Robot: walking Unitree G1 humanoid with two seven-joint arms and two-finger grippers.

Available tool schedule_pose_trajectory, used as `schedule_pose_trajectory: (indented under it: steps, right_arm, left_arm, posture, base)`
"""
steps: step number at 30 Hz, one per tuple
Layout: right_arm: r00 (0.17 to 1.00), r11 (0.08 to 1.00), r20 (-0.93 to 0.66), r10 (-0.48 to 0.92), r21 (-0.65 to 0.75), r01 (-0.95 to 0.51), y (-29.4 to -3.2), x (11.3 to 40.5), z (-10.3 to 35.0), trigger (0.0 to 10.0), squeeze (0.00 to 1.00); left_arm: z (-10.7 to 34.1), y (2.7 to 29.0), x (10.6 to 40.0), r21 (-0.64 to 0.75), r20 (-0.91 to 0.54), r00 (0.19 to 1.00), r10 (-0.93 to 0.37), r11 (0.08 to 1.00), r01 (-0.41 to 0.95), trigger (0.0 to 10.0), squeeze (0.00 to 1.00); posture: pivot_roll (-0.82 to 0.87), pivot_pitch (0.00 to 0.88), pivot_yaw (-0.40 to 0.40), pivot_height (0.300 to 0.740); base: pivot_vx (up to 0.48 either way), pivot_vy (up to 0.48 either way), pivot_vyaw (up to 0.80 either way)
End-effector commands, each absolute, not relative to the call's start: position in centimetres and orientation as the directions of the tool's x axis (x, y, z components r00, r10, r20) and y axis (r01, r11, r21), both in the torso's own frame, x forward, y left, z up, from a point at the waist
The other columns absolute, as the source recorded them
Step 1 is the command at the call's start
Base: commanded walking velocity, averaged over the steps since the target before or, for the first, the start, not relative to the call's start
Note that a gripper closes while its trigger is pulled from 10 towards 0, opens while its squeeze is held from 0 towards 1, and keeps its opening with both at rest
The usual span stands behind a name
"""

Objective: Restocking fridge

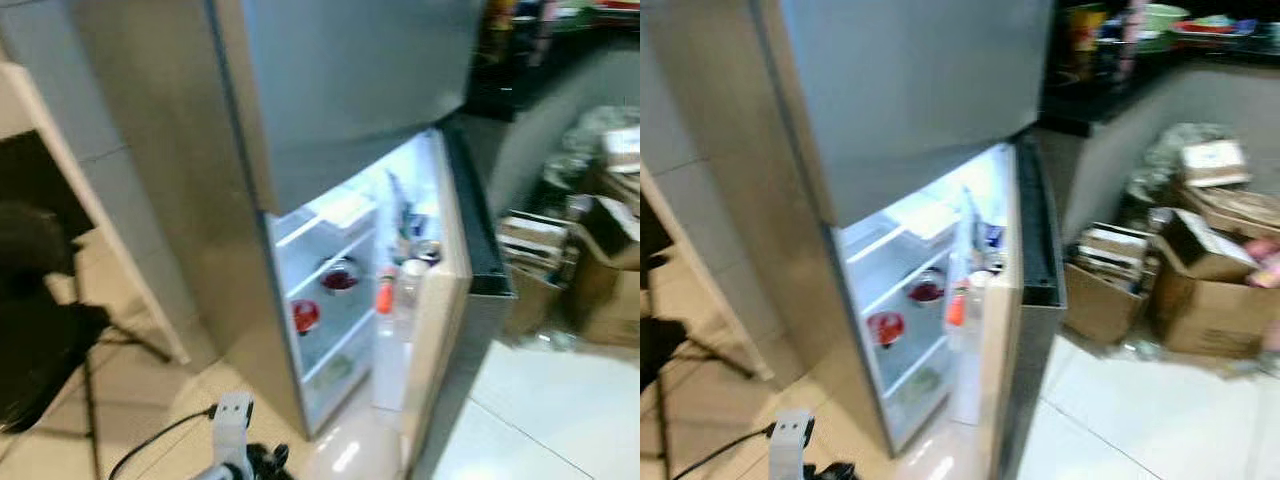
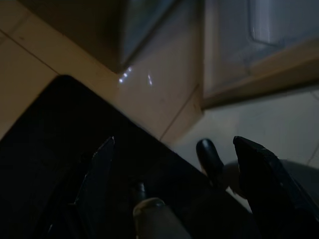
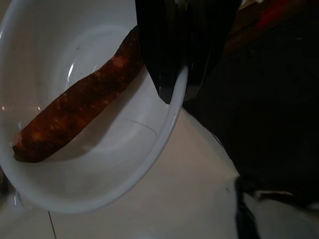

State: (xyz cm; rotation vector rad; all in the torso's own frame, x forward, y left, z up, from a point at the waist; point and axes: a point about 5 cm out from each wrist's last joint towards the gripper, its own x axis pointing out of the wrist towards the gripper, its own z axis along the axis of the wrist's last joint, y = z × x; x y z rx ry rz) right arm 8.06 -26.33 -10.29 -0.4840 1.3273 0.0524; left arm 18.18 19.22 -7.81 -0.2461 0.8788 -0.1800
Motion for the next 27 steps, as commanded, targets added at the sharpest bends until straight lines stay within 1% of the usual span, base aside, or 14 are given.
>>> schedule_pose_trajectory:
  steps: [1,4,7,11,15,24,27]
  right_arm:
    - [0.267,0.907,-0.934,-0.237,-0.312,-0.284,-26.5,8.7,-10.1,10.0,0.0]
    - [0.27,0.905,-0.932,-0.241,-0.316,-0.285,-26.6,9.0,-10.0,10.0,0.0]
    - [0.27,0.907,-0.931,-0.245,-0.319,-0.276,-26.4,9.3,-10.0,10.0,0.0]
    - [0.274,0.91,-0.93,-0.244,-0.317,-0.267,-26.3,9.5,-10.0,10.0,0.0]
    - [0.276,0.918,-0.931,-0.241,-0.31,-0.247,-26.1,9.6,-10.0,10.0,0.0]
    - [0.276,0.923,-0.929,-0.247,-0.312,-0.225,-26.1,9.5,-10.0,10.0,0.0]
    - [0.309,0.924,-0.92,-0.242,-0.316,-0.216,-25.8,10.4,-9.9,10.0,0.0]
  left_arm:
    - [-8.3,19.1,17.2,-0.288,-0.754,0.61,-0.243,0.957,0.026,10.0,0.0]
    - [-8.7,19.4,16.3,-0.277,-0.774,0.595,-0.218,0.961,-0.007,10.0,0.0]
    - [-8.7,19.7,16.2,-0.273,-0.775,0.6,-0.2,0.961,-0.033,10.0,0.0]
    - [-8.6,19.8,16.4,-0.269,-0.774,0.602,-0.197,0.963,-0.031,10.0,0.0]
    - [-8.2,19.8,17.5,-0.258,-0.758,0.627,-0.178,0.965,-0.037,10.0,0.0]
    - [-8.1,19.7,17.8,-0.24,-0.76,0.623,-0.185,0.971,-0.006,10.0,0.0]
    - [-7.6,19.8,18.7,-0.232,-0.748,0.64,-0.174,0.973,-0.006,10.0,0.0]
  posture:
    - [-0.07,0.0,-0.007,0.74]
    - [-0.06,0.0,-0.008,0.74]
    - [-0.06,0.0,0.002,0.74]
    - [-0.06,0.0,0.006,0.74]
    - [-0.06,0.0,0.027,0.74]
    - [-0.06,0.0,0.046,0.74]
    - [-0.05,0.0,0.039,0.74]
  base:
    - [0.0,0.0,-0.78]
    - [0.0,0.0,-0.78]
    - [0.0,0.0,-0.78]
    - [0.0,0.0,-0.78]
    - [0.0,0.0,-0.79]
    - [0.0,0.0,-0.79]
    - [0.0,0.0,0.0]
